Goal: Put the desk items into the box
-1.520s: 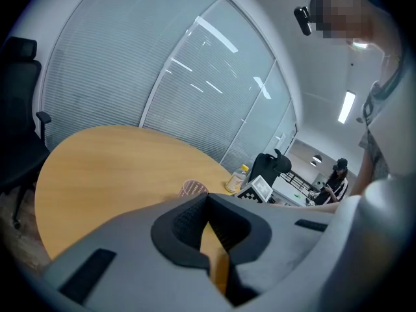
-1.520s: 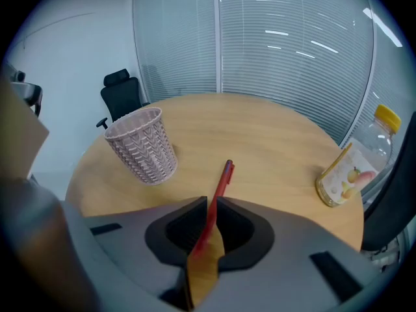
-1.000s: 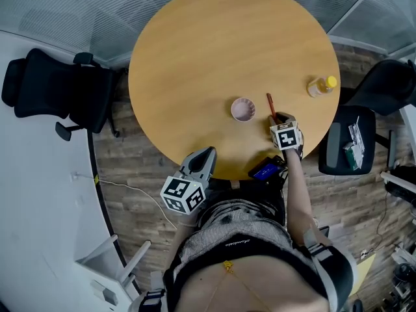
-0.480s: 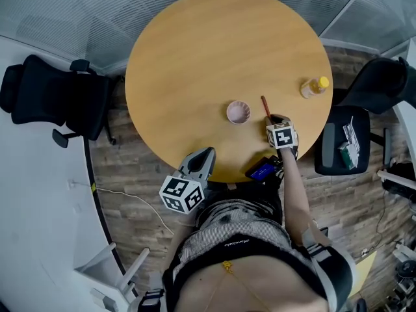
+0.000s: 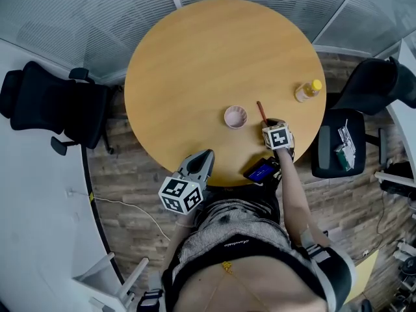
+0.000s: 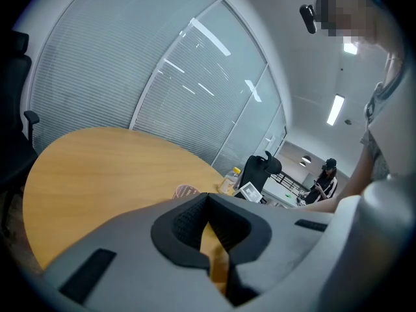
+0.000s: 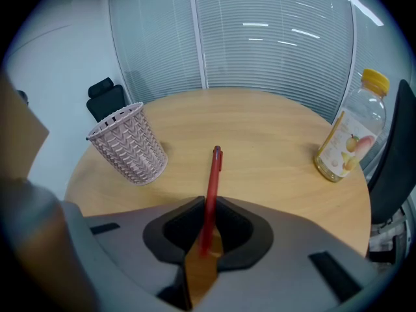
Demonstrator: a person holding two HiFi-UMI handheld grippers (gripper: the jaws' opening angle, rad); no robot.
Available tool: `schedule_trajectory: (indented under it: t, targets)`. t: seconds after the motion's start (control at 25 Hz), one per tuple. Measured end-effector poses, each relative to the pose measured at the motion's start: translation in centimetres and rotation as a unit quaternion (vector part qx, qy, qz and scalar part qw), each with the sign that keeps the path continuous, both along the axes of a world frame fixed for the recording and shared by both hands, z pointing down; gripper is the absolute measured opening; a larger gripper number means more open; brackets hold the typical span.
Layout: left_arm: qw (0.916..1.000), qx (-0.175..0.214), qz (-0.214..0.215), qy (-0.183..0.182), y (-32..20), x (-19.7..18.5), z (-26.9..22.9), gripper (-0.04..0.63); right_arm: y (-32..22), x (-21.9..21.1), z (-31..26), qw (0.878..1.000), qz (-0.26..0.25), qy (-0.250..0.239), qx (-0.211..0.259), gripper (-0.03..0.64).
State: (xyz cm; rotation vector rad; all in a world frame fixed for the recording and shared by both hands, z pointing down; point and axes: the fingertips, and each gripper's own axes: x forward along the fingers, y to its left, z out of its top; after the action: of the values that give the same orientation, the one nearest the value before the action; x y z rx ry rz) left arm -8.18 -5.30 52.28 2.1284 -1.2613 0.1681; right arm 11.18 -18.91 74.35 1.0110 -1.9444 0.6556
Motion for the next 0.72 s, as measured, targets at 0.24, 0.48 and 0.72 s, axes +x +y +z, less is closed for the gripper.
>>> schedule_trajectory:
  t: [0.24, 0.48, 0.72]
  targets:
    - [0.9999, 0.006, 0.01, -0.003, 0.0, -0.2, -0.2, 0.018, -0.1, 0.0, 0.1, 1.0, 0.001, 0.005, -0.006, 0.066]
    - [0.9997, 0.013, 0.02, 0.002, 0.0, -0.2, -0.7, 0.018, -0.1, 0.1, 0.2, 1.0, 0.007, 0.004, -0.007, 0.066]
    - [0.9988, 0.029, 0.039, 0.001, -0.3, 0.5, -1.4, 0.018, -0.2, 0.1, 0.1, 1.0, 0.012, -0.002, -0.009, 0.066]
